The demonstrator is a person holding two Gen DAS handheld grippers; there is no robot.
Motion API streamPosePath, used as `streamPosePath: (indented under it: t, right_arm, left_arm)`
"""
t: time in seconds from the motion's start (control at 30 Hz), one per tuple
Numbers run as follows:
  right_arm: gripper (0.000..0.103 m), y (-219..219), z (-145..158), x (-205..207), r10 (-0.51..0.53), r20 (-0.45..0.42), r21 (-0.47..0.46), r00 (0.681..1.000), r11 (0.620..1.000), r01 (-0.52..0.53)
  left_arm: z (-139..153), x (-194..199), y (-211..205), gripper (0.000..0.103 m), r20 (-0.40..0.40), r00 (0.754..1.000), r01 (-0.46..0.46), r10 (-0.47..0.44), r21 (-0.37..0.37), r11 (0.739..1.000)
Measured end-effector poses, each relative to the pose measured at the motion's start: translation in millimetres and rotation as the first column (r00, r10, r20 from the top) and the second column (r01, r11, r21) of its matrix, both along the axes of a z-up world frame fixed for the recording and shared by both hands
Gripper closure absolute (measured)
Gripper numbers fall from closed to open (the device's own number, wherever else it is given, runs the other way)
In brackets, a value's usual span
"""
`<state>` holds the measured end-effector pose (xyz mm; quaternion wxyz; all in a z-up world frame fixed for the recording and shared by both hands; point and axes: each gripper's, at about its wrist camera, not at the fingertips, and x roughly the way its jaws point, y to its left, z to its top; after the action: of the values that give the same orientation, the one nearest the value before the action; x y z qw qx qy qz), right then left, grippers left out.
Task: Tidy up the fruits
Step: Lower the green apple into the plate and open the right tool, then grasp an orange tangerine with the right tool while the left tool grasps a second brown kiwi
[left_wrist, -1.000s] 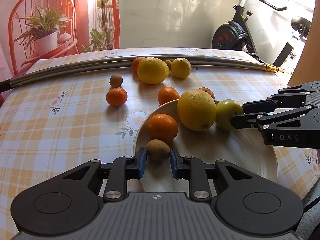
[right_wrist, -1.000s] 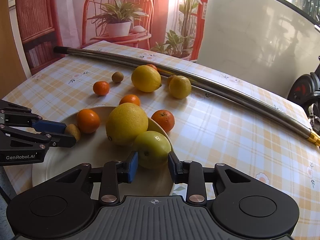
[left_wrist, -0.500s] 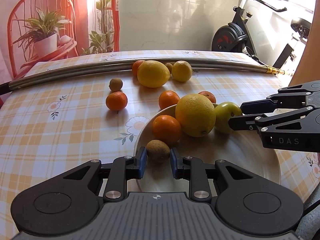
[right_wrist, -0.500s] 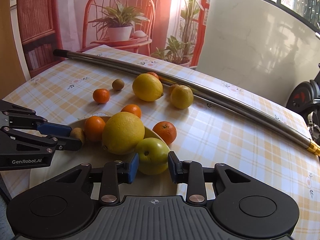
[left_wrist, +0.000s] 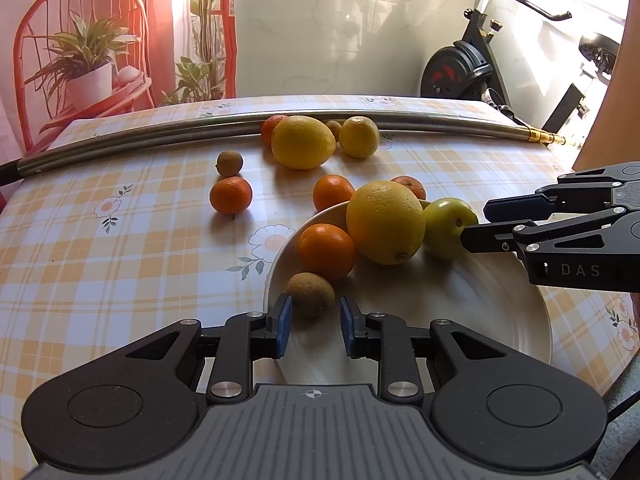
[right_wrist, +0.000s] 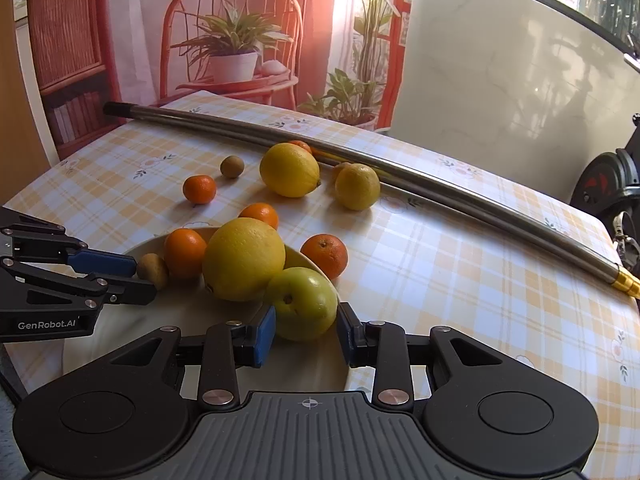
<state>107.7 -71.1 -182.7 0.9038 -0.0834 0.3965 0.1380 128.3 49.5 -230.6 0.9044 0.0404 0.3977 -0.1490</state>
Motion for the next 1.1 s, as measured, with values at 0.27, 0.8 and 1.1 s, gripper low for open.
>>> streamPosePath:
  t: [0.27, 0.8, 1.1]
  right_arm:
    - [0.073, -6.6, 11.5, -1.8, 0.000, 0.028, 0.033, 1.000, 0.999, -0.001]
    - [0.072, -34.2, 11.4, 61.6, -0.082, -0.039, 0.148, 0.996, 0.985, 0.087]
    - [0.072, -22.9, -13.4, 98.8, -0.092, -0.122, 0.199, 0.988, 0.973, 0.115]
  left_arm:
    - [17.4, 2.7, 10.3, 0.076, 0.027, 1.000, -0.008, 0.009, -0.045, 0.999]
    - [48.2, 37.9, 49.7, 0.076, 0.047, 0.986, -0.150, 0.157, -0.131, 0.980]
    - [34.2, 43.0, 54.7, 0.076, -0.007, 0.982, -0.188, 0.189, -0.131, 0.973]
